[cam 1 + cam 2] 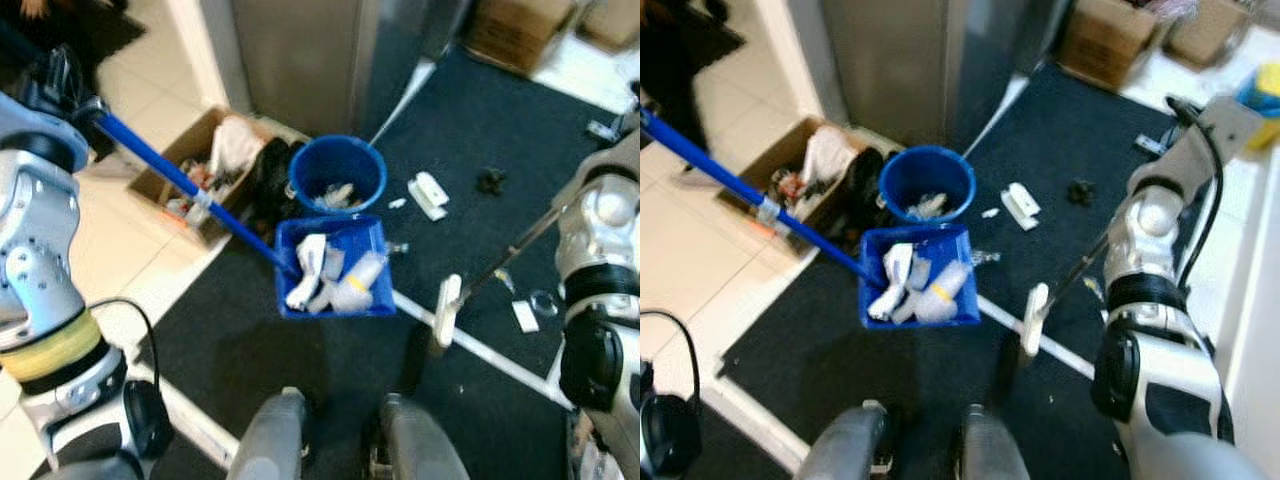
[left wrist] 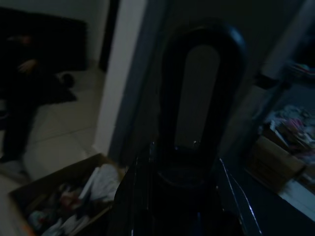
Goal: Sweep floor
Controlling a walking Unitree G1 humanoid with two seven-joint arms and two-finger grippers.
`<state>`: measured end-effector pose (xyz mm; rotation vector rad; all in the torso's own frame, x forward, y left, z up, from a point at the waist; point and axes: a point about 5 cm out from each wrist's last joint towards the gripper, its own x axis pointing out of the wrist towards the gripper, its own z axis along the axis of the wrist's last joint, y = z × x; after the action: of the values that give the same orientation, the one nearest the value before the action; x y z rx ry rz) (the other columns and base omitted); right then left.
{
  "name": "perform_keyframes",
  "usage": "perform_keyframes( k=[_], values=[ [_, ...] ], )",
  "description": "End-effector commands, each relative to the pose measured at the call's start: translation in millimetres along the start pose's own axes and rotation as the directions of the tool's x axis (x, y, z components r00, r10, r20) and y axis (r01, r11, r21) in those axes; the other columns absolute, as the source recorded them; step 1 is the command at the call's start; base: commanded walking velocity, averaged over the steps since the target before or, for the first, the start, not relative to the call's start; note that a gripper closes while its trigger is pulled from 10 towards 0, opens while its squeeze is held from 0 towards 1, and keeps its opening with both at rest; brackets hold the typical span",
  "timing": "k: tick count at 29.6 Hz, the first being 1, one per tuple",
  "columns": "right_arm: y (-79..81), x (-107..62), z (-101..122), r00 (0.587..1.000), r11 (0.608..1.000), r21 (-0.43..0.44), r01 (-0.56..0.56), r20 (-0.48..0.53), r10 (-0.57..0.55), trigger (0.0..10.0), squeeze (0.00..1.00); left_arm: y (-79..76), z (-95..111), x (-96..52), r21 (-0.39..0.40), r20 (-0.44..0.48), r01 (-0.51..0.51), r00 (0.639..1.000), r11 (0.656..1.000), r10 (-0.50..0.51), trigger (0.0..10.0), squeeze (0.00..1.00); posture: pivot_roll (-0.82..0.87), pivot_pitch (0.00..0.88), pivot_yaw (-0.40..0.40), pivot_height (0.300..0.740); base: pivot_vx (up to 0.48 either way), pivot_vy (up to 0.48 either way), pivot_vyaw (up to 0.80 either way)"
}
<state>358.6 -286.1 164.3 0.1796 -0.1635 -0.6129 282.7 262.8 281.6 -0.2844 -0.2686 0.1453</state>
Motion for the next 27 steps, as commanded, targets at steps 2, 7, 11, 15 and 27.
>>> perform_keyframes(
  k=[2,7,11,15,27],
  values=[
    [-4.4,3.8,10,0.999,1.000,0.018,0.021,0.043,-0.021,10.0,0.00,-6.1,13,-0.6,-0.002,0.067,0.044,0.997,0.999,-0.044,10.0,0.00,0.09,0.058,-0.019,0.740,0.458,0.000,-0.80],
    [-4.4,3.8,10,0.999,1.000,0.014,0.020,0.046,-0.021,10.0,0.00,-6.4,12,-0.4,-0.001,0.067,0.046,0.997,0.999,-0.046,10.0,0.00,0.09,0.057,-0.018,0.740,0.458,0.000,-0.54],
    [-4.4,4.3,10,0.999,1.000,0.008,0.017,0.045,-0.018,10.0,0.00,-6.8,13,-0.2,0.001,0.068,0.048,0.997,0.999,-0.048,10.0,0.00,0.09,0.056,-0.018,0.740,0.458,0.000,0.00],
    [-4.5,4.2,9,0.999,1.000,0.008,0.016,0.044,-0.017,10.0,0.00,-7.6,14,-0.1,0.010,0.073,0.050,0.996,0.999,-0.050,10.0,0.00,0.09,0.056,-0.018,0.740,0.458,0.000,0.00],
    [-1.7,3.2,8,0.999,1.000,0.010,0.007,0.039,-0.008,10.0,0.00,-11.8,37,2.6,0.089,0.136,0.075,0.987,0.993,-0.087,10.0,0.00,0.10,0.051,-0.015,0.740,0.458,0.000,0.00]
  ],
)
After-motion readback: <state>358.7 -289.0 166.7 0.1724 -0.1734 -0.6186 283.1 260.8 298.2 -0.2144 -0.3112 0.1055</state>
